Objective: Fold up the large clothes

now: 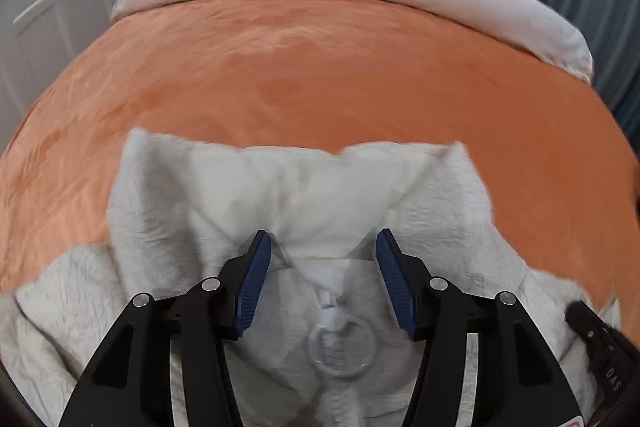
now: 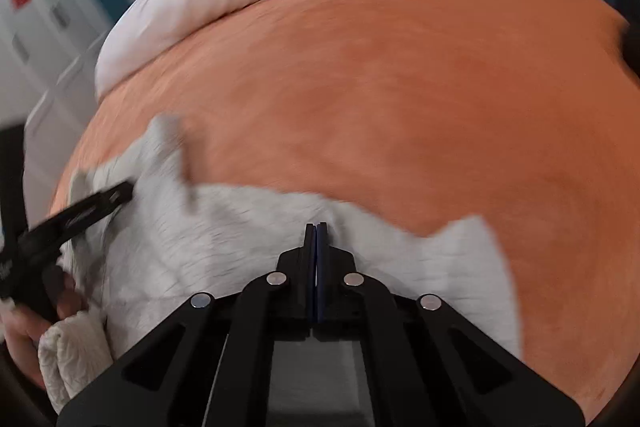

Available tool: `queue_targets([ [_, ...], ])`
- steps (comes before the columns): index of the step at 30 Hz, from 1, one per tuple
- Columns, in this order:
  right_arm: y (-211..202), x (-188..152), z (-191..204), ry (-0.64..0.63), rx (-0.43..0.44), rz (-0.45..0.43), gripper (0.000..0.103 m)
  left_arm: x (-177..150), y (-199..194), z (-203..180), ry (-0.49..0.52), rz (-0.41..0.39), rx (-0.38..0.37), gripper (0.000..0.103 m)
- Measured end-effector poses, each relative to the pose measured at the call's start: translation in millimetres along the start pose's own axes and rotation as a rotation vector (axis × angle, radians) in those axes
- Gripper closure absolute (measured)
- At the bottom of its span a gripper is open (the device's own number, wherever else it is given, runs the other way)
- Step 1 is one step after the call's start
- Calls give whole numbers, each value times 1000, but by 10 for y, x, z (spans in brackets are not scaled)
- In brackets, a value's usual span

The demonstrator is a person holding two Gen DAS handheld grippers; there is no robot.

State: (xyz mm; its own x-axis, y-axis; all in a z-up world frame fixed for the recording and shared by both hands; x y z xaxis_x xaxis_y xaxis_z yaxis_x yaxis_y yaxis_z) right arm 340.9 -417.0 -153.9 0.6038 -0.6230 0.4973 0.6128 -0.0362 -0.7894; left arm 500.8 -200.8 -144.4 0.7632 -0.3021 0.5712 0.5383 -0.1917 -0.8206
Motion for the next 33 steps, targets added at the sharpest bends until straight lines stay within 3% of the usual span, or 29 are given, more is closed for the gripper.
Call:
queue_targets([
  [2,-102,-3,-25,5,-45,-18,103,18,-84,95,-25,-11,39,54],
  [3,-235,-18,7,-14,-66,-38,98,30,-206,157,-27,-28,74,57],
  [7,-775,-182,401,-78,84,-60,94,-12,-885,235,31,-151,80,47],
  [10,-1059,-382,805,-138,188,-41,85,-183,-1374,214,58,-190,75,44],
  [12,-1051,-546,1059,-210,211,-1,73,-272,-1604,234,45,-193,64,40],
  [14,-938,-785,1117,-271,177,72,70,-370,-1780,254,38,-187,51,40],
  [16,-830,-1035,901,-296,66,104,71,-510,-1986,280,41,-182,58,40],
  [18,-841,-1138,537,-200,23,123,69,-650,-2144,331,59,-183,74,40],
  [20,-1049,-1201,230,-78,13,124,70,-788,-2275,365,69,-181,89,39],
  [21,-1179,-1229,137,-63,-21,115,69,-883,-2343,394,67,-172,96,38],
  [25,-1772,-1407,-38,-75,2,81,67,-1283,-2447,546,42,-107,95,36],
  [27,-2058,-1575,-149,-97,6,100,55,-1503,-2522,641,26,-77,100,35],
  [29,-2325,-1787,-320,-121,21,138,47,-1774,-2607,821,12,-41,101,27],
  [33,-2766,-2263,-625,-173,24,218,35,-2401,-2801,1364,-14,57,114,23],
])
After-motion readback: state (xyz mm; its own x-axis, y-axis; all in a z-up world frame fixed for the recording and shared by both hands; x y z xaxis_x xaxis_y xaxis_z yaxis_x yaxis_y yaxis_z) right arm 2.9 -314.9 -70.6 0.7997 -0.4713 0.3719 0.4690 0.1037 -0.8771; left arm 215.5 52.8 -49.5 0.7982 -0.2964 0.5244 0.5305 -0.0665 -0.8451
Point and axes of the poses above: each gripper's, at about its wrist camera, not at the fingertips, and y roughly the way its jaws point, z to its left, x to its top, the point moved 6 cm from there along y, roughly the way its jaws point, and after that the axes turned 5 degrees about y, right-handed, at the moved point
